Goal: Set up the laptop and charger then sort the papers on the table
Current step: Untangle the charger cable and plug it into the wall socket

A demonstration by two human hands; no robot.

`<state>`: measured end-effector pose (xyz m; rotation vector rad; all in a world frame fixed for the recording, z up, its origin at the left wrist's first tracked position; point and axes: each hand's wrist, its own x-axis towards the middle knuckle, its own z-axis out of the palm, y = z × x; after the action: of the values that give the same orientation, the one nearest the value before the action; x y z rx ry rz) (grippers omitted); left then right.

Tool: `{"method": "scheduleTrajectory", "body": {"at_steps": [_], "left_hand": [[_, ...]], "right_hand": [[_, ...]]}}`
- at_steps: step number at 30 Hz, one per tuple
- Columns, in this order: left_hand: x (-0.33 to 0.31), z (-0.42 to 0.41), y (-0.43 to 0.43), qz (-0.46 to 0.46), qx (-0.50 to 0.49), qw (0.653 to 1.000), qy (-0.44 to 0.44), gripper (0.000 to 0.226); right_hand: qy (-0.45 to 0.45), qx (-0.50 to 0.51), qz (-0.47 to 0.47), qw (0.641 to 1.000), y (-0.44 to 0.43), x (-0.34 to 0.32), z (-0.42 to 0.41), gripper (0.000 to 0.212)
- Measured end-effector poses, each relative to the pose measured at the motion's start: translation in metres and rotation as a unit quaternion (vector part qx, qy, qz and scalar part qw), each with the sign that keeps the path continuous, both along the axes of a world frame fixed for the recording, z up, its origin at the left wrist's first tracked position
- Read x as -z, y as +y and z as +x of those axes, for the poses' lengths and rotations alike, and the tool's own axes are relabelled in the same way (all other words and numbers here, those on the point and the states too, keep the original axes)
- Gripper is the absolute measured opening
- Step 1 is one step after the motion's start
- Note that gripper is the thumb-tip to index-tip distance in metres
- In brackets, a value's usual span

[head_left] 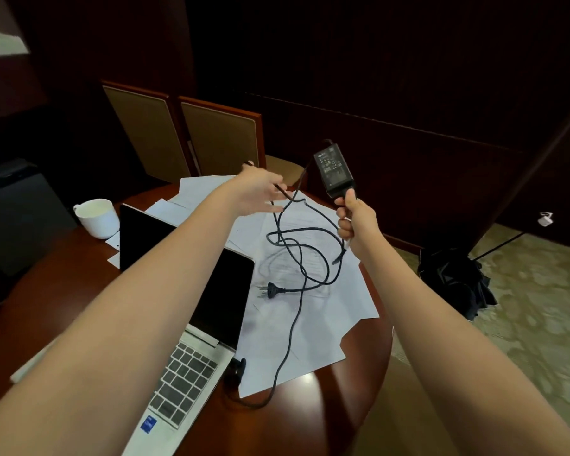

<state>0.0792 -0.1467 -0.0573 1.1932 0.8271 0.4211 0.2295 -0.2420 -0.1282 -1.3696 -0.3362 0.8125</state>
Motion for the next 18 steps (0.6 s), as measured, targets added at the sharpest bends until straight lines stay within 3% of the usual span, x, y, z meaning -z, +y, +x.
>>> {"method": "scheduleTrajectory", "body": {"at_steps": [2,4,6,7,9,12,15,18], "left_hand": [[0.012,0.008,-0.003,0.049,0.044,0.990,0.122,0.053],[0.021,0.013,-0.013,0.135,0.116,0.947,0.269,0.063],[0.032,0.017,-0.021,0.166,0.181,0.913,0.325,0.065],[0.037,0.018,-0.024,0.155,0.200,0.919,0.303,0.065],[0.045,0.021,-0.027,0.084,0.179,0.965,0.172,0.054],[0.049,0.031,-0.027,-0.023,0.060,0.998,0.007,0.037],[0.057,0.040,-0.020,-0.052,-0.014,0.999,0.003,0.026],[0.069,0.043,-0.014,-0.051,-0.044,0.997,0.023,0.022]], "right_hand": [[0.028,-0.027,0.024,0.999,0.001,-0.005,-0.002,0.034],[0.068,-0.047,0.050,0.995,0.003,-0.011,-0.004,0.036],[0.089,-0.067,0.062,0.992,0.005,-0.016,-0.006,0.036],[0.088,-0.079,0.061,0.991,0.006,-0.016,-0.008,0.035],[0.063,-0.095,0.044,0.992,0.007,-0.016,-0.015,0.033],[-0.032,-0.112,-0.020,0.993,0.008,-0.006,-0.026,0.031],[-0.126,-0.137,-0.071,0.980,0.009,0.010,-0.036,0.035],[-0.157,-0.164,-0.081,0.971,0.007,0.020,-0.039,0.034]]}}
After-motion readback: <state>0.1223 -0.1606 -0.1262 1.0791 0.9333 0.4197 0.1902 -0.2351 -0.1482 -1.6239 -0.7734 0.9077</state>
